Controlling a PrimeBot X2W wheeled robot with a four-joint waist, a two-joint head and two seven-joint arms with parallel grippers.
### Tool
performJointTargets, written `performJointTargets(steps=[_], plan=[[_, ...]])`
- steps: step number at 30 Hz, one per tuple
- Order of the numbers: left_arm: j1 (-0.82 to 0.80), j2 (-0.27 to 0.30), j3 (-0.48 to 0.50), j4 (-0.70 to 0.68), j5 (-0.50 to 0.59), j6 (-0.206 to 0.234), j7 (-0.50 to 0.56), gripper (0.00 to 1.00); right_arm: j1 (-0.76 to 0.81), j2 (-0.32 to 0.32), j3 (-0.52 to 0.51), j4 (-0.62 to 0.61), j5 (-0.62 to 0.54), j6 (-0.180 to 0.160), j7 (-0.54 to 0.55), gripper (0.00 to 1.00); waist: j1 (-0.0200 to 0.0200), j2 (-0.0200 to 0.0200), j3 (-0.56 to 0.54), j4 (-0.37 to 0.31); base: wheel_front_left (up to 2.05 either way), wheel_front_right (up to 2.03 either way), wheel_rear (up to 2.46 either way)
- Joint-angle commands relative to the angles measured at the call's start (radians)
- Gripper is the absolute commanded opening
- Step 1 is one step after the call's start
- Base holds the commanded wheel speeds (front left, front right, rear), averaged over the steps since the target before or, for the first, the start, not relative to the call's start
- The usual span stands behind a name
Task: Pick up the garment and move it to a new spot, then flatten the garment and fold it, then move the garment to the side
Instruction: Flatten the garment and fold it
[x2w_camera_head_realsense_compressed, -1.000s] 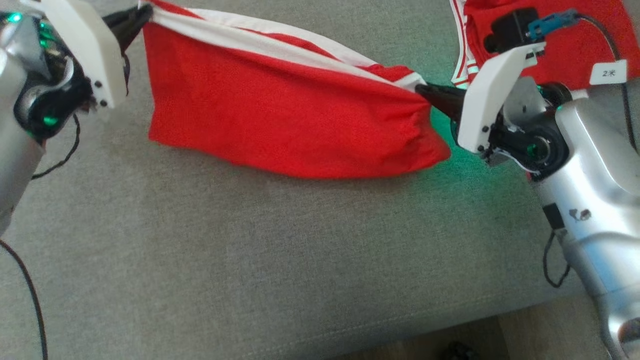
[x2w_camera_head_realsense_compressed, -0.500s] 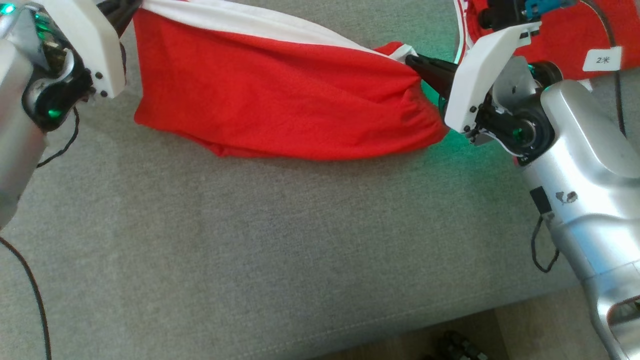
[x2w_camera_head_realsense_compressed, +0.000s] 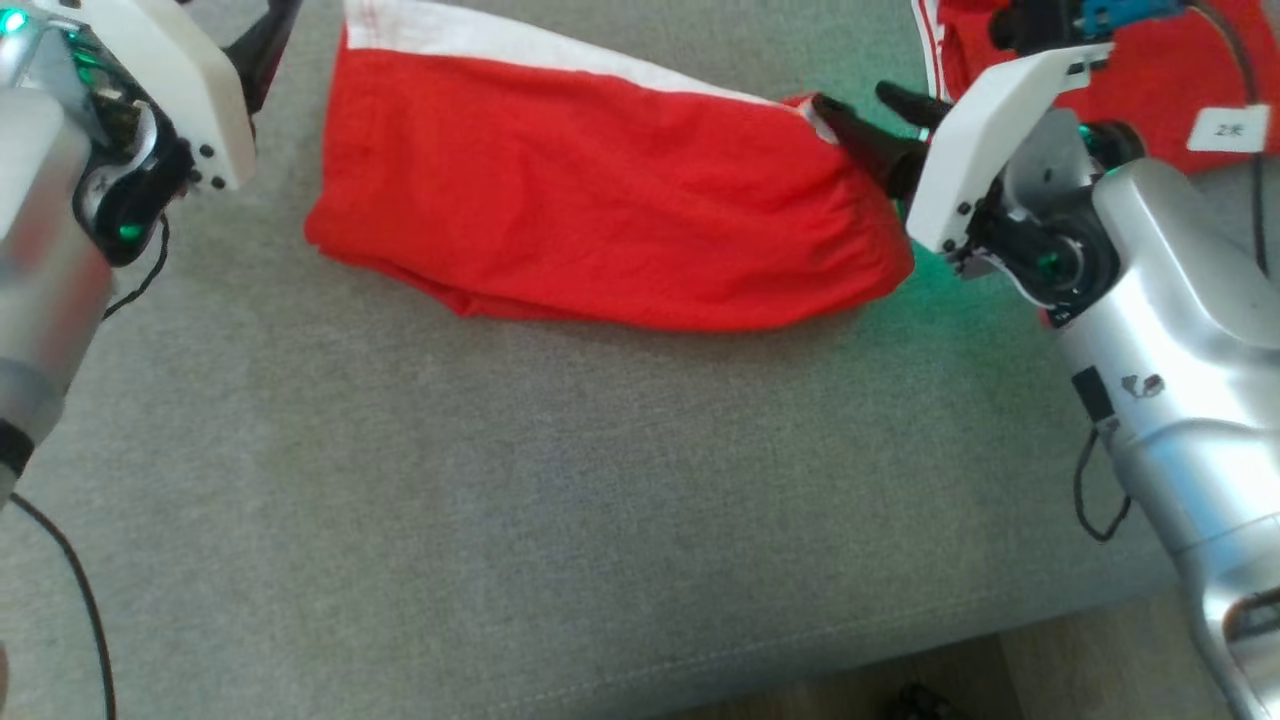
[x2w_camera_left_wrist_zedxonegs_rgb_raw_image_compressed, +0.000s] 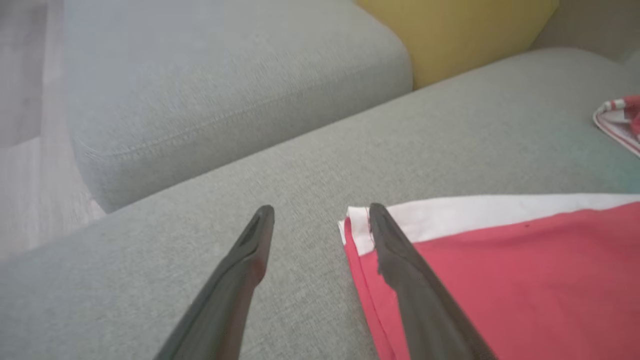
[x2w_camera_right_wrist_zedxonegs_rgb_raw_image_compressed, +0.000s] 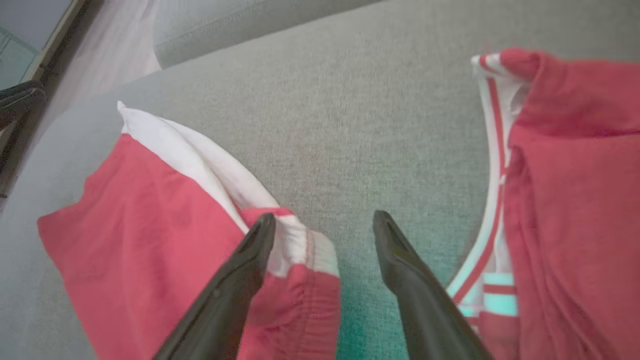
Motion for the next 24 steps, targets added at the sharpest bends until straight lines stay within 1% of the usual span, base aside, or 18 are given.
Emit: performJointTargets(steps=[1, 4, 5, 9, 14, 18, 20, 24], plan=[[-0.057, 0.025, 0.043, -0.005, 0.0, 0.001, -0.02, 1.0, -0.011, -0.01, -0.006, -0.036, 0.004, 0.003, -0.017, 1.0, 0.0, 0.0, -0.019, 0.01, 0.0, 0.0, 0.0], [-0.049, 0.01, 0.066, 0.008, -0.015, 0.006, -0.079, 1.0, 0.004, -0.031, -0.017, -0.057, 0.003, 0.003, -0.068, 1.0, 0.0, 0.0, -0.051, 0.024, 0.0, 0.0, 0.0], [-0.04, 0.004, 0.084, 0.01, -0.028, 0.01, -0.117, 1.0, 0.018, -0.046, -0.025, -0.077, -0.003, 0.003, -0.116, 1.0, 0.0, 0.0, -0.074, 0.034, 0.0, 0.0, 0.0], [-0.009, -0.006, 0.13, -0.01, -0.072, 0.016, -0.186, 1.0, 0.052, -0.078, -0.042, -0.121, -0.037, 0.003, -0.235, 1.0, 0.0, 0.0, -0.119, 0.057, 0.0, 0.0, 0.0], [0.053, -0.013, 0.191, -0.077, -0.116, 0.045, -0.247, 1.0, 0.109, -0.108, -0.072, -0.175, -0.104, 0.003, -0.397, 1.0, 0.0, 0.0, -0.179, 0.09, 0.0, 0.0, 0.0], [0.138, -0.021, 0.268, -0.168, -0.144, 0.094, -0.266, 1.0, 0.178, -0.126, -0.101, -0.216, -0.185, 0.003, -0.521, 1.0, 0.0, 0.0, -0.23, 0.12, 0.0, 0.0, 0.0], [0.192, -0.025, 0.34, -0.237, -0.14, 0.131, -0.268, 1.0, 0.221, -0.123, -0.127, -0.237, -0.226, 0.003, -0.576, 1.0, 0.0, 0.0, -0.251, 0.137, 0.0, 0.0, 0.0], [0.36, -0.049, 0.48, -0.404, -0.053, 0.202, -0.269, 1.0, 0.324, -0.1, -0.188, -0.279, -0.32, 0.003, -0.664, 1.0, 0.0, 0.0, -0.297, 0.163, 0.0, 0.0, 0.0]])
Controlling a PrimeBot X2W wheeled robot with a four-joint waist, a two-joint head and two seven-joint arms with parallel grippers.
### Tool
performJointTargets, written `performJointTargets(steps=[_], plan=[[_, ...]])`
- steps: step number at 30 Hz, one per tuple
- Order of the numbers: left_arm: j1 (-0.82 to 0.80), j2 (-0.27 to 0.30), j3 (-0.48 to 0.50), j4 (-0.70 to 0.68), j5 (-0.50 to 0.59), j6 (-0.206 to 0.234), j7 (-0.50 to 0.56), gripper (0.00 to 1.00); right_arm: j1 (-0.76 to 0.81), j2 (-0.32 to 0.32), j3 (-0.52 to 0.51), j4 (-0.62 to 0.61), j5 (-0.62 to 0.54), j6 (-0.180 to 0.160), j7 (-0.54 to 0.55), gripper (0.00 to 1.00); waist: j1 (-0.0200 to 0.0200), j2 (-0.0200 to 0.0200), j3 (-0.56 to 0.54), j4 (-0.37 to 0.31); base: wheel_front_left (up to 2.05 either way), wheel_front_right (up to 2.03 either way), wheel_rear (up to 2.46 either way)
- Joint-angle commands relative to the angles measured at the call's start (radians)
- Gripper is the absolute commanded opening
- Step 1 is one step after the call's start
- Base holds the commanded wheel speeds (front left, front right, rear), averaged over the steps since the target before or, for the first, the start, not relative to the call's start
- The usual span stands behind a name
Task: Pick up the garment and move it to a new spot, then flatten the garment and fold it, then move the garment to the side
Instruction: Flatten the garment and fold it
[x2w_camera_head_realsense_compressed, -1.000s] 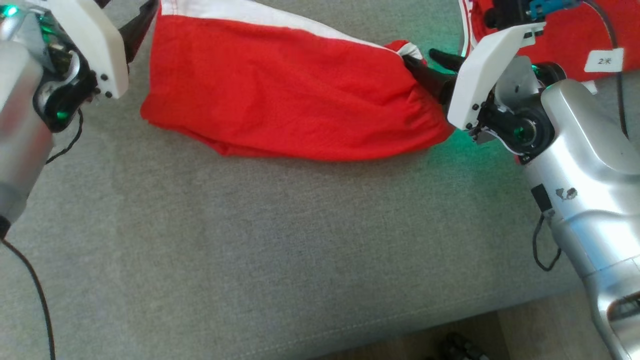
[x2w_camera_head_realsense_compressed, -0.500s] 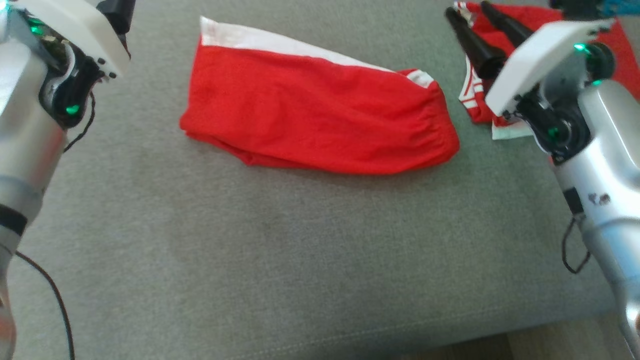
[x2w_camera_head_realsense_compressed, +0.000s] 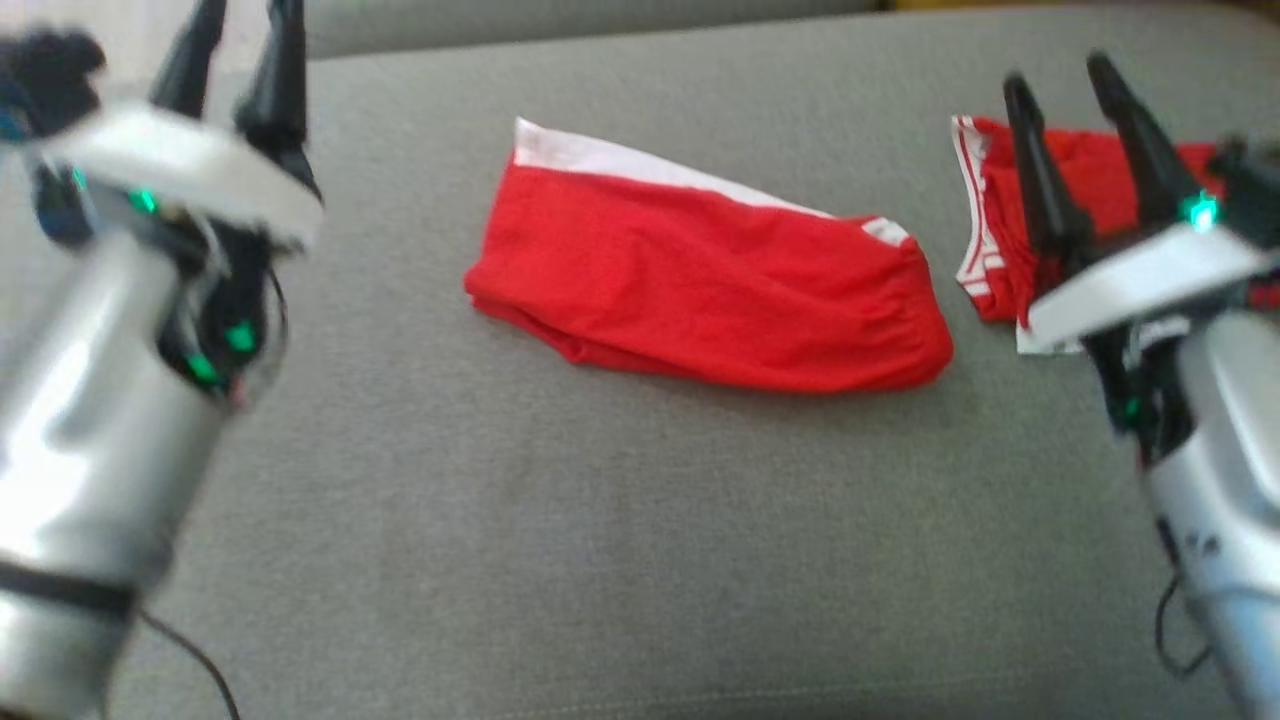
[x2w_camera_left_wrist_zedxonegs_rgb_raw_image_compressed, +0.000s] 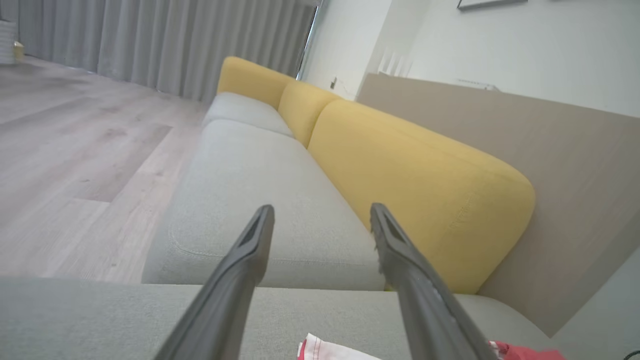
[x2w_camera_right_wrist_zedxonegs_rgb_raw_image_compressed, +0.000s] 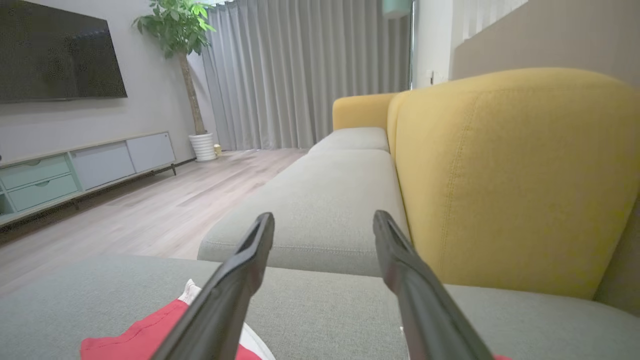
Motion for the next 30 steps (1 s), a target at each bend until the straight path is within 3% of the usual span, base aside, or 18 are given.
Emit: performJointTargets(steps=[1, 6, 10, 17, 24, 30], plan=[[0.017, 0.018, 0.059, -0.056, 0.03, 0.012, -0.005, 1.0, 0.022, 0.013, -0.01, -0.043, -0.024, 0.003, -0.021, 1.0, 0.0, 0.0, -0.035, 0.026, 0.0, 0.0, 0.0], [0.253, -0.032, 0.17, -0.231, 0.2, 0.071, -0.005, 1.0, 0.167, 0.081, -0.11, -0.093, -0.148, 0.003, -0.061, 1.0, 0.0, 0.0, -0.077, 0.048, 0.0, 0.0, 0.0], [0.418, -0.081, 0.235, -0.309, 0.333, 0.089, -0.006, 1.0, 0.275, 0.146, -0.173, -0.139, -0.238, 0.003, -0.068, 1.0, 0.0, 0.0, -0.093, 0.055, 0.0, 0.0, 0.0], [0.619, -0.174, 0.313, -0.362, 0.547, 0.055, -0.006, 1.0, 0.416, 0.234, -0.231, -0.208, -0.342, 0.003, -0.066, 1.0, 0.0, 0.0, -0.102, 0.055, 0.0, 0.0, 0.0], [0.698, -0.272, 0.409, -0.372, 0.648, 0.001, -0.006, 1.0, 0.478, 0.272, -0.253, -0.228, -0.362, 0.003, -0.068, 1.0, 0.0, 0.0, -0.097, 0.052, 0.0, 0.0, 0.0], [0.7, -0.318, 0.472, -0.355, 0.706, -0.062, -0.006, 1.0, 0.484, 0.282, -0.25, -0.238, -0.371, 0.003, -0.062, 1.0, 0.0, 0.0, -0.087, 0.048, 0.0, 0.0, 0.0]])
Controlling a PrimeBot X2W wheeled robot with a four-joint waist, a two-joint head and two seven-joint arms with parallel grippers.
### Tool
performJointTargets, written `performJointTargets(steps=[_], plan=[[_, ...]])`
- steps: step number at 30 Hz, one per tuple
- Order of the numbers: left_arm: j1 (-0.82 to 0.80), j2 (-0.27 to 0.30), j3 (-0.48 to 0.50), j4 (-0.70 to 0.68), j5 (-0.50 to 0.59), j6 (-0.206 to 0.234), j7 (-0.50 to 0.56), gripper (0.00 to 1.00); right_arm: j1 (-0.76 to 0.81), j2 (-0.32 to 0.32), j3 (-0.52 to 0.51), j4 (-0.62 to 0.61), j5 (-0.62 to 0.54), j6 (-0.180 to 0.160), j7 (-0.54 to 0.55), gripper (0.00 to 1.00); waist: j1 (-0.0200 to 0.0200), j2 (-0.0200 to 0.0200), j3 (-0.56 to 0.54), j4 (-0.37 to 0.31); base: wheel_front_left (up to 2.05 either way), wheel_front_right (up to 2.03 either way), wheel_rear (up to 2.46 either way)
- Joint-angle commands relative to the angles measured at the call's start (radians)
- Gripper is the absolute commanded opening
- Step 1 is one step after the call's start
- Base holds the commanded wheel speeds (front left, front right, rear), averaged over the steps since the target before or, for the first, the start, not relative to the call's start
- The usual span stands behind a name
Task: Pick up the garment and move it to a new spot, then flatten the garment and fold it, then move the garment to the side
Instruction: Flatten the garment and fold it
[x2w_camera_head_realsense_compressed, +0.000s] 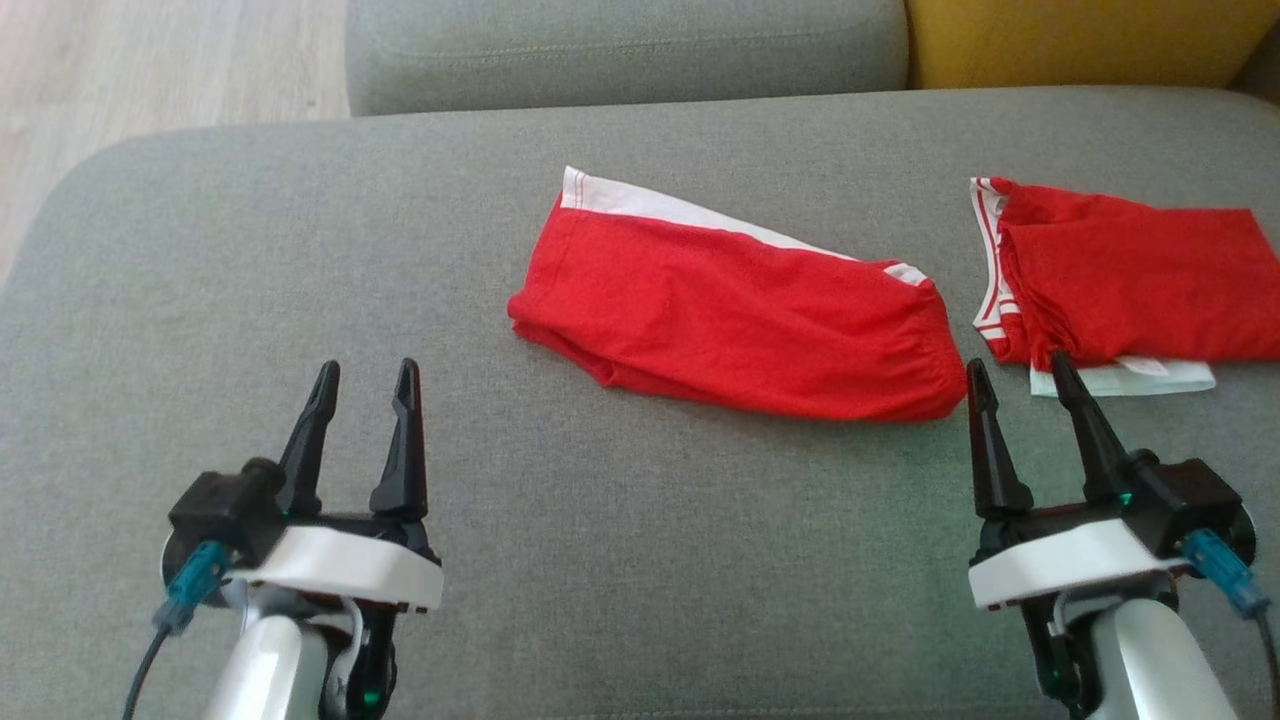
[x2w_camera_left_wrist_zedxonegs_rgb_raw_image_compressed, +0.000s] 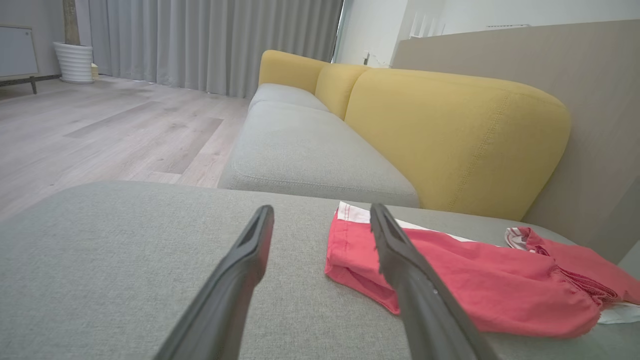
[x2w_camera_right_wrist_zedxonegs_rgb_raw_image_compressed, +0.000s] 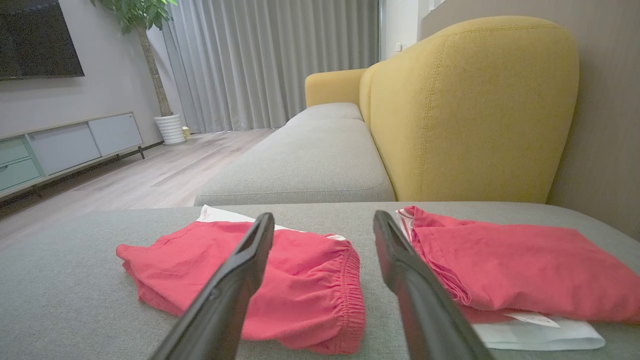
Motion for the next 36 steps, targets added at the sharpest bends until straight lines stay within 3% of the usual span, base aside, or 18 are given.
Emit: performJointTargets(steps=[1, 7, 13, 24, 32, 36], plan=[[-0.037, -0.002, 0.048, -0.026, 0.013, -0.01, -0.005, 1.0, -0.024, 0.004, 0.021, -0.038, -0.004, 0.003, 0.0, 1.0, 0.0001, -0.0001, 0.006, -0.001, 0.0, 0.0, 0.0], [-0.046, -0.029, 0.076, -0.011, 0.04, -0.052, -0.005, 1.0, -0.043, 0.009, 0.003, -0.015, 0.076, 0.003, 0.043, 1.0, 0.0001, -0.0001, 0.038, 0.006, 0.0, 0.0, 0.0], [-0.067, -0.04, 0.079, 0.011, 0.054, -0.078, -0.005, 1.0, -0.104, 0.01, -0.008, 0.076, 0.263, 0.003, 0.115, 1.0, 0.0001, -0.0001, 0.078, 0.022, 0.0, 0.0, 0.0], [-0.104, -0.045, 0.061, 0.033, 0.053, -0.095, -0.005, 1.0, -0.294, 0.01, -0.022, 0.405, 0.49, 0.003, 0.172, 1.0, 0.0001, -0.0001, 0.131, 0.064, 0.0, 0.0, 0.0], [-0.118, -0.045, 0.05, 0.037, 0.043, -0.089, -0.005, 1.0, -0.417, 0.01, 0.031, 0.641, 0.531, 0.003, 0.158, 1.0, 0.0001, -0.0001, 0.144, 0.085, 0.0, 0.0, 0.0], [-0.12, -0.045, 0.048, 0.037, 0.039, -0.086, -0.005, 1.0, -0.45, 0.01, 0.072, 0.701, 0.56, 0.003, 0.149, 1.0, 0.0001, -0.0001, 0.142, 0.087, 0.0, 0.0, 0.0]])
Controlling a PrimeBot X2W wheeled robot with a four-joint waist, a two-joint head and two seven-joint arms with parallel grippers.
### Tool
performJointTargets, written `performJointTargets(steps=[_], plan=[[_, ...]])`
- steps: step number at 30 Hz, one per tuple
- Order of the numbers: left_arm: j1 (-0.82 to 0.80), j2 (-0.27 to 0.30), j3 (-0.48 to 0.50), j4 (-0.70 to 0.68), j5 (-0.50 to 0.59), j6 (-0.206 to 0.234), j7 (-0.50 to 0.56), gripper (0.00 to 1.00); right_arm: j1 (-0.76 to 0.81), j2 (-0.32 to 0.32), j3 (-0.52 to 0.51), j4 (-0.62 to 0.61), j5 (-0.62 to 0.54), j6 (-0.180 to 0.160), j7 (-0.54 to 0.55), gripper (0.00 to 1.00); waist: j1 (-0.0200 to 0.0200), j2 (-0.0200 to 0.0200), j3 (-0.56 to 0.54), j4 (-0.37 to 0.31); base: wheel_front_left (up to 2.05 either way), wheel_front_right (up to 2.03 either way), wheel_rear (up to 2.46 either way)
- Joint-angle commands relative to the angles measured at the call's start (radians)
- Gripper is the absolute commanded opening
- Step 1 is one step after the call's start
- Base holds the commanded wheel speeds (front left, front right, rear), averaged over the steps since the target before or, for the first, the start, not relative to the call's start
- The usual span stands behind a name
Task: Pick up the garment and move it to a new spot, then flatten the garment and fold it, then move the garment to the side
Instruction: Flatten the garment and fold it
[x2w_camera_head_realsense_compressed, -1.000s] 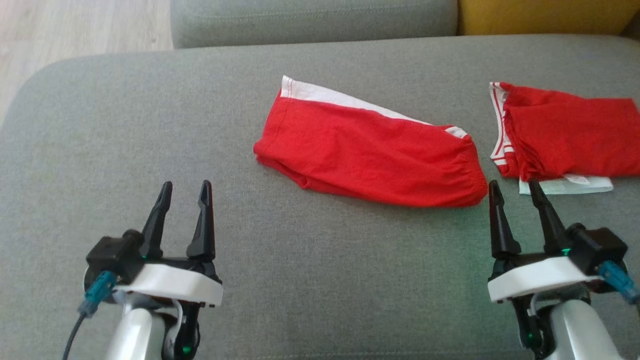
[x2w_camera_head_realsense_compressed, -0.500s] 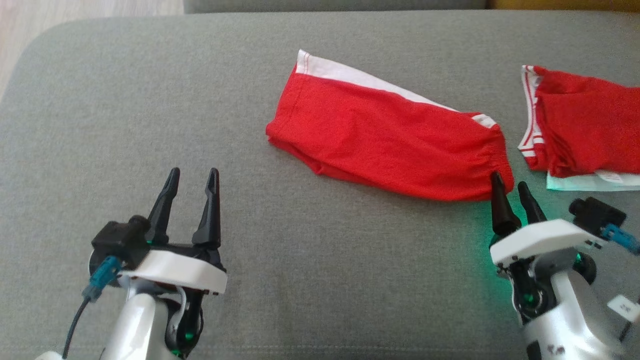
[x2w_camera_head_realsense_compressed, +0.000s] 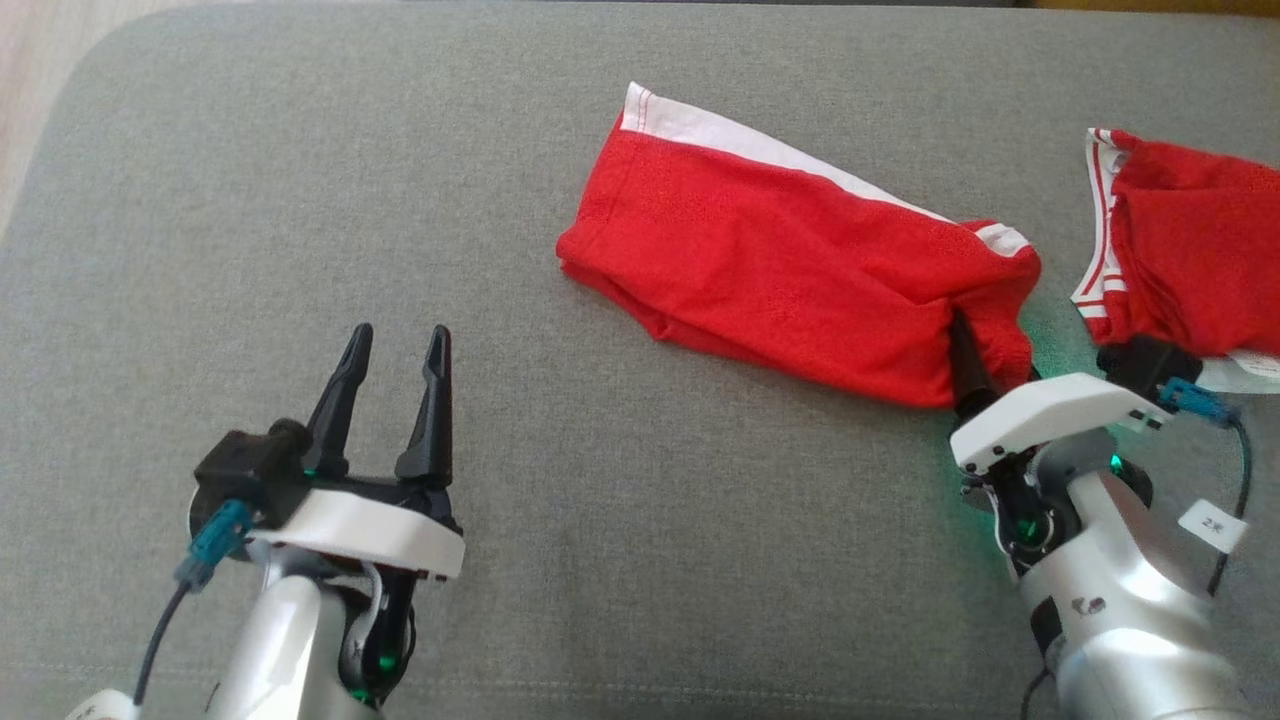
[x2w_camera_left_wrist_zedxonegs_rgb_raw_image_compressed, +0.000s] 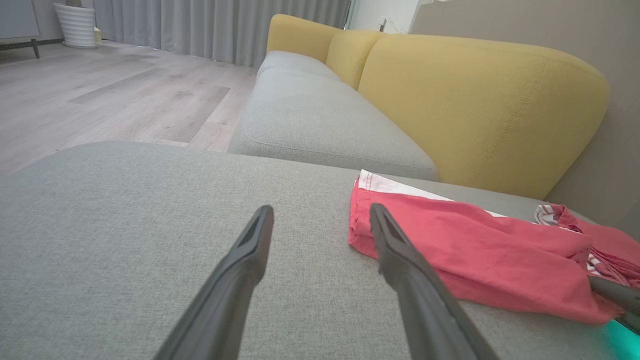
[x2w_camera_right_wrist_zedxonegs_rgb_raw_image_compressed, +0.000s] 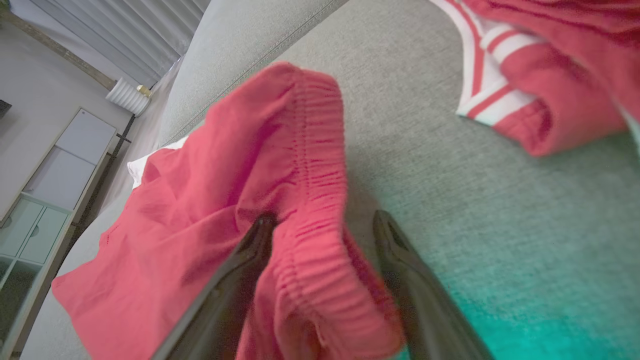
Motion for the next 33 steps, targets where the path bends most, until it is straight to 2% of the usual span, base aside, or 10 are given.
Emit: performJointTargets(steps=[1, 4, 5, 6, 10, 17, 22, 29, 33], plan=[[-0.044, 0.003, 0.027, -0.028, -0.01, 0.005, -0.005, 1.0, -0.007, 0.018, 0.04, 0.001, 0.013, 0.003, -0.004, 1.0, 0.0, 0.0, -0.001, 0.0, 0.0, 0.0, 0.0], [-0.045, 0.003, 0.028, -0.03, -0.013, 0.009, -0.005, 1.0, -0.028, 0.018, 0.099, 0.033, 0.046, 0.003, -0.01, 1.0, 0.0, 0.0, -0.001, -0.003, 0.0, 0.0, 0.0], [-0.045, 0.003, 0.028, -0.031, -0.014, 0.01, -0.005, 1.0, -0.034, 0.018, 0.117, 0.042, 0.056, 0.003, -0.013, 0.85, 0.0, 0.0, -0.002, -0.004, 0.0, 0.0, 0.0], [-0.046, 0.003, 0.03, -0.032, -0.016, 0.012, -0.005, 1.0, -0.047, 0.018, 0.152, 0.058, 0.057, 0.003, -0.025, 0.0, 0.0, 0.0, -0.002, -0.008, 0.0, 0.0, 0.0], [-0.049, 0.003, 0.034, -0.034, -0.017, 0.013, -0.005, 1.0, -0.075, 0.018, 0.179, 0.098, 0.028, 0.003, -0.081, 0.0, 0.0, 0.0, -0.004, -0.016, 0.0, 0.0, 0.0], [-0.046, 0.003, 0.034, -0.033, -0.024, 0.017, -0.005, 1.0, -0.143, 0.009, 0.143, 0.169, -0.067, 0.003, -0.16, 0.0, 0.0, 0.0, -0.013, -0.028, 0.0, 0.0, 0.0], [-0.051, 0.003, 0.021, -0.031, -0.031, 0.019, -0.005, 1.0, -0.193, -0.054, 0.141, 0.191, -0.141, 0.003, -0.16, 0.0, 0.0, 0.0, -0.01, -0.02, 0.0, 0.0, 0.0], [-0.058, 0.003, 0.011, -0.031, -0.042, 0.025, -0.005, 1.0, -0.266, -0.194, 0.139, 0.233, -0.248, 0.003, -0.146, 0.0, 0.0, 0.0, -0.004, 0.012, 0.0, 0.0, 0.0], [-0.058, 0.003, 0.011, -0.03, -0.043, 0.025, -0.005, 1.0, -0.303, -0.225, 0.136, 0.26, -0.292, 0.003, -0.136, 0.0, 0.0, 0.0, -0.004, 0.024, 0.0, 0.0, 0.0]])
